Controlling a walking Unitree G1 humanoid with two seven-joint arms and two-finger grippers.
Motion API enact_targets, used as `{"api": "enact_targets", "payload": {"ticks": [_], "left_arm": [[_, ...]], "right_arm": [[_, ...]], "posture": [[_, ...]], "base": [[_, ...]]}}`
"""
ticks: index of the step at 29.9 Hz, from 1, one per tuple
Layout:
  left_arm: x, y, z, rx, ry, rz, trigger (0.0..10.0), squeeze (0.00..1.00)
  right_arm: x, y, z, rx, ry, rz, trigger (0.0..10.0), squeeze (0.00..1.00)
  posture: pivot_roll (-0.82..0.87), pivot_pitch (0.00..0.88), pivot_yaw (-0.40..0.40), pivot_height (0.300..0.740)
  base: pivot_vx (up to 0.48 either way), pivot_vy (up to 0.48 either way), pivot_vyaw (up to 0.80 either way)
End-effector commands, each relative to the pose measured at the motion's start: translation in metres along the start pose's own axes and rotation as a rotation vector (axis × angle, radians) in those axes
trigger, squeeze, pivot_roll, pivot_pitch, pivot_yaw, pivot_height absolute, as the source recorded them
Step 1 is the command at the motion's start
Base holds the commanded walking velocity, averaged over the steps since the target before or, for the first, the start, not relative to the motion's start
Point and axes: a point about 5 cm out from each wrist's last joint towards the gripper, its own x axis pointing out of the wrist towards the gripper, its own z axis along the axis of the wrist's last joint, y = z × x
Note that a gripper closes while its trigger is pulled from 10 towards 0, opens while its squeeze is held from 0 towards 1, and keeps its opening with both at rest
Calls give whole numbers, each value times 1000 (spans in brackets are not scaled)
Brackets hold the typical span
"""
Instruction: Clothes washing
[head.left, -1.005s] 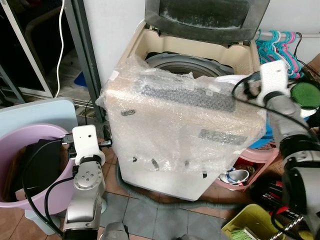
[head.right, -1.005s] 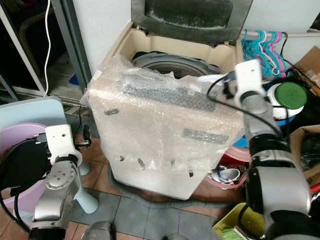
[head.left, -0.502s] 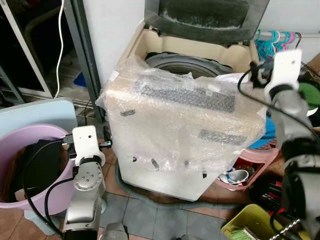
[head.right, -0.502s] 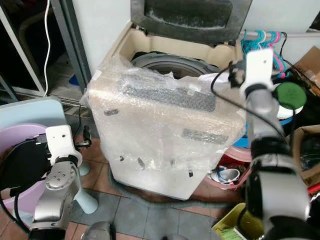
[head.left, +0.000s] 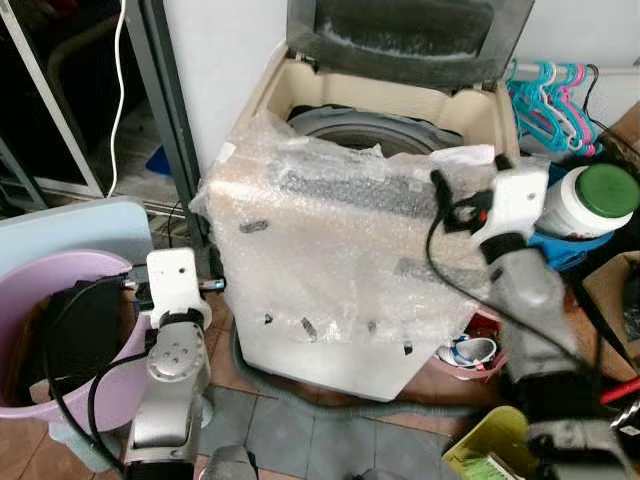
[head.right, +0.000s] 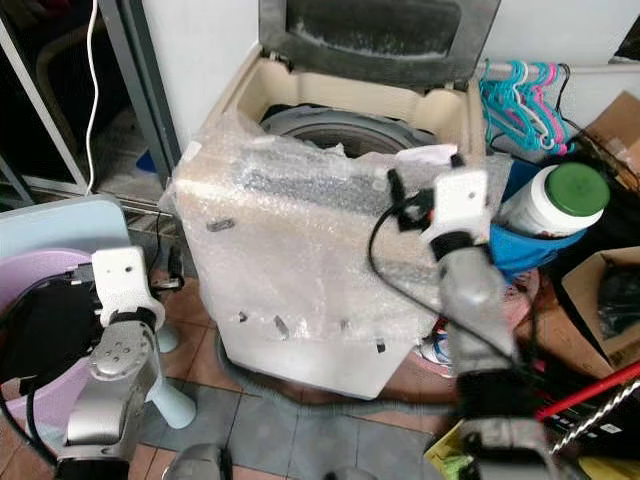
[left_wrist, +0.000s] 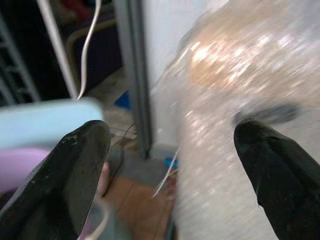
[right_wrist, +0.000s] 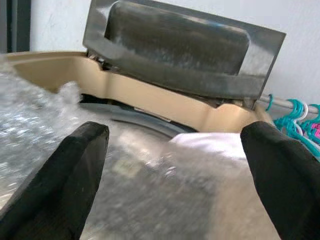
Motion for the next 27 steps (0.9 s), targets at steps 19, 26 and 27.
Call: {"api": "enact_targets", "payload": {"ticks": [19, 26, 27], "left_arm": [[-4, -7, 7, -10, -43, -36, 10000, 0], [-2, -8, 8, -4, -49, -63, 10000, 0], [-1, -9, 8, -6, -48, -62, 10000, 0]], "right_arm": [[-16, 12, -2, 3, 108, -48, 10000, 0], [-17, 11, -5, -19, 123, -57, 10000, 0], [-16, 11, -5, -21, 124, -58, 10000, 0]], "posture": [[-17, 0, -28, 740], [-19, 0, -25, 740], [-17, 0, -26, 740]], "base": [[0, 177, -103], [0, 0, -772], [0, 0, -775]]}}
